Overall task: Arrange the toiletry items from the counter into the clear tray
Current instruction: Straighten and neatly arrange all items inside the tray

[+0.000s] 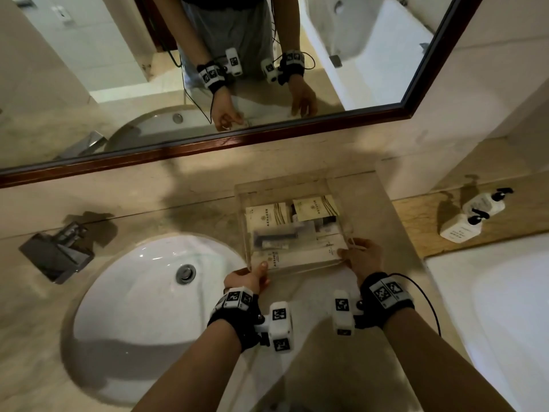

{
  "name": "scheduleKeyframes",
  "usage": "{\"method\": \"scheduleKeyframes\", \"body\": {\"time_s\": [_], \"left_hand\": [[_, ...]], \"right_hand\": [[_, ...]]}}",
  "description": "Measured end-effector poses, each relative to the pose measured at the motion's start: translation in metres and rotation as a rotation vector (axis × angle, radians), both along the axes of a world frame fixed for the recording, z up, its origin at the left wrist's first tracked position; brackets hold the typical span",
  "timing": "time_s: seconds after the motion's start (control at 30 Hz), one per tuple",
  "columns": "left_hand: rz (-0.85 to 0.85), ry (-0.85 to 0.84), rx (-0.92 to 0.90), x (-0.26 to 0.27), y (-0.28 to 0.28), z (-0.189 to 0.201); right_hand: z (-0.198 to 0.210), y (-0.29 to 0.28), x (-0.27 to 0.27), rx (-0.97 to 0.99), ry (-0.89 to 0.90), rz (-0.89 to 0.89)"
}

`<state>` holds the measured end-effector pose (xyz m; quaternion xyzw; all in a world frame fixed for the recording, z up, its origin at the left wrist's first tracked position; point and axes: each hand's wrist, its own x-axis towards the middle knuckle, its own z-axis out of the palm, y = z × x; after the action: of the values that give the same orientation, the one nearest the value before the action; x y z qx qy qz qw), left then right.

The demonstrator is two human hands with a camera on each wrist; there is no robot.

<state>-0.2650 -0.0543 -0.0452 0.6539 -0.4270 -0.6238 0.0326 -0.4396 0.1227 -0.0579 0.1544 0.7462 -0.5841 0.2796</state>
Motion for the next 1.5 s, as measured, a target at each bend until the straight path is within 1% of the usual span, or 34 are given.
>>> {"method": "scheduleKeyframes", "body": {"time_s": [0.1, 0.2, 0.3, 0.37, 0.43, 0.53, 0.6, 0.8, 0.93, 1.03, 1.17, 1.37, 1.43, 1.5], "left_hand": [[0.046, 0.018, 0.096, -0.005, -0.007, -0.002], [0.087, 0.039, 0.159, -0.008, -0.011, -0.002], [0.112, 0.056, 0.202, -0.009, -0.013, -0.004], [0.120, 0.063, 0.201, -0.008, -0.013, -0.002], [0.118, 0.074, 0.192, -0.008, -0.012, -0.003], [0.069, 0.087, 0.162, -0.006, -0.008, -0.004], [0.035, 0.076, 0.128, -0.007, -0.006, -0.005], [0.026, 0.055, 0.115, -0.011, -0.003, 0.003], [0.047, 0.030, 0.124, -0.014, -0.003, 0.006], [0.035, 0.007, 0.140, -0.013, -0.008, 0.005], [0.113, 0.045, 0.179, -0.016, -0.015, 0.003], [0.145, 0.069, 0.244, -0.021, -0.026, 0.006], [0.132, 0.079, 0.238, -0.024, -0.030, -0.008], [0.074, 0.057, 0.236, -0.024, -0.031, -0.009]], "right_hand": [[-0.003, -0.005, -0.002, 0.010, 0.000, -0.034], [-0.004, -0.007, -0.004, -0.009, -0.039, -0.081], [-0.003, -0.004, -0.005, -0.110, -0.095, -0.186], [-0.001, 0.001, -0.002, -0.163, -0.104, -0.219], [0.004, 0.004, 0.003, -0.199, -0.096, -0.163], [0.006, 0.006, 0.007, -0.094, -0.007, -0.019], [0.006, 0.006, 0.007, -0.043, 0.048, 0.013], [0.003, 0.003, 0.004, -0.020, 0.045, -0.023], [-0.001, -0.004, -0.001, -0.029, -0.045, -0.095], [-0.005, -0.005, -0.002, -0.009, -0.070, -0.101], [-0.003, -0.009, -0.002, -0.026, -0.090, -0.126], [0.000, -0.022, -0.005, -0.017, -0.086, -0.159], [0.001, -0.025, -0.006, -0.029, -0.094, -0.174], [0.004, -0.027, -0.007, -0.039, -0.108, -0.179]]}}
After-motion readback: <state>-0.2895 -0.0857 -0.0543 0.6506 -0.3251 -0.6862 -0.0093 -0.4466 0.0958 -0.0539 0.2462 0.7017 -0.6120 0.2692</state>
